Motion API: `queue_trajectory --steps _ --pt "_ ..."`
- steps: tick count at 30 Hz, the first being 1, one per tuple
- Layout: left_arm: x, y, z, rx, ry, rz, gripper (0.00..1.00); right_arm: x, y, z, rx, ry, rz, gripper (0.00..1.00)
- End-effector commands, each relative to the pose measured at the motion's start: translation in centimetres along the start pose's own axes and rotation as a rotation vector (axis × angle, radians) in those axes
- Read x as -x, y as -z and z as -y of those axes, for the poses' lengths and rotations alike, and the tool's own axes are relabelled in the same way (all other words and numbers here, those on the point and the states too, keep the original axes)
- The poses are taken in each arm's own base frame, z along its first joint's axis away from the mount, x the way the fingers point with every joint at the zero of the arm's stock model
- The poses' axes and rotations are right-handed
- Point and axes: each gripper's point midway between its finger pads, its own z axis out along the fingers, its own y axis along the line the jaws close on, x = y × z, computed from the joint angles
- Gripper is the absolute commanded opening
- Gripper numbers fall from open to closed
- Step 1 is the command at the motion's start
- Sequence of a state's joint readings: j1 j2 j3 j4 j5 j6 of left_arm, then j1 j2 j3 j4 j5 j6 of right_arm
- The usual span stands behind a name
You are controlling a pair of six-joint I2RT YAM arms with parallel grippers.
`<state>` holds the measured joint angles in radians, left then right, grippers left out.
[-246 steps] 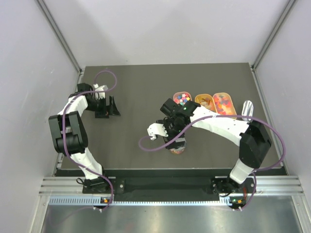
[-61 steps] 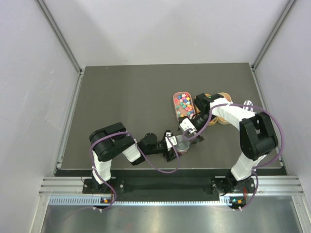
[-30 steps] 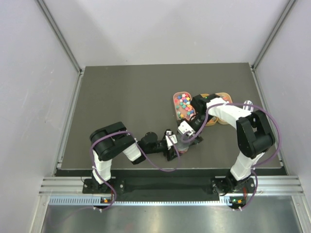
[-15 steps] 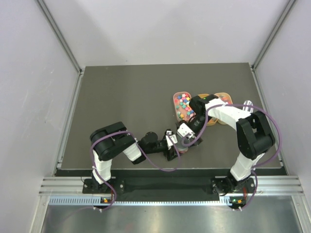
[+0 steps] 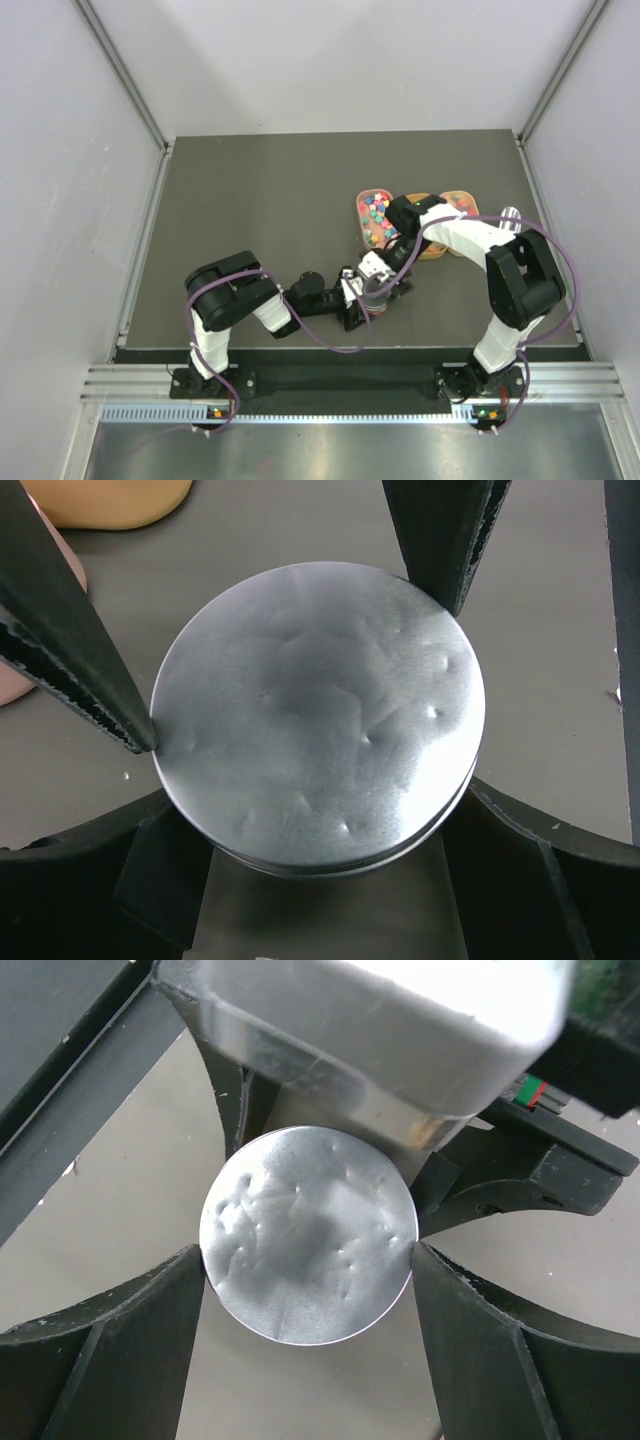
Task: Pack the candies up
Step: Screw the bottle lid onto the packing bottle.
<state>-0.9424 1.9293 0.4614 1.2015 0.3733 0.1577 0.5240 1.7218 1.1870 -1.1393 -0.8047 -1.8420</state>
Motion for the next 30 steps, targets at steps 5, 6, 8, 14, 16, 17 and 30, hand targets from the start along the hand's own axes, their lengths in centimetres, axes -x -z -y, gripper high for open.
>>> queue_trajectory --steps 5,6,8,14,16,17,30 --pt "-4.9 1.8 -1.8 0.125 0.060 -0.187 0.80 0.1 -2.1 -0.2 -0.019 -0.137 -0.066 0.65" --pt "-4.7 1.9 -1.8 0.125 0.061 -0.181 0.80 -0.2 -2.4 -0.6 -0.016 -0.145 -0.083 0.64" --pt "-4.5 1.9 -1.8 0.123 0.062 -0.176 0.80 -0.3 -2.5 -1.0 -0.018 -0.167 -0.091 0.63" --pt "-4.4 2.1 -1.5 0.115 0.075 -0.169 0.76 -1.5 -3.4 -2.0 -0.048 -0.236 -0.138 0.62" --pt "-4.5 2.1 -1.6 0.120 0.078 -0.171 0.76 -1.7 -3.7 -1.9 -0.066 -0.239 -0.157 0.61" --pt "-4.4 2.1 -1.6 0.122 0.076 -0.170 0.76 -1.8 -3.9 -2.3 -0.069 -0.267 -0.160 0.61" --pt "-4.8 1.9 -2.5 0.156 0.060 -0.197 0.75 -2.2 -5.0 -3.8 -0.160 -0.494 -0.211 0.60"
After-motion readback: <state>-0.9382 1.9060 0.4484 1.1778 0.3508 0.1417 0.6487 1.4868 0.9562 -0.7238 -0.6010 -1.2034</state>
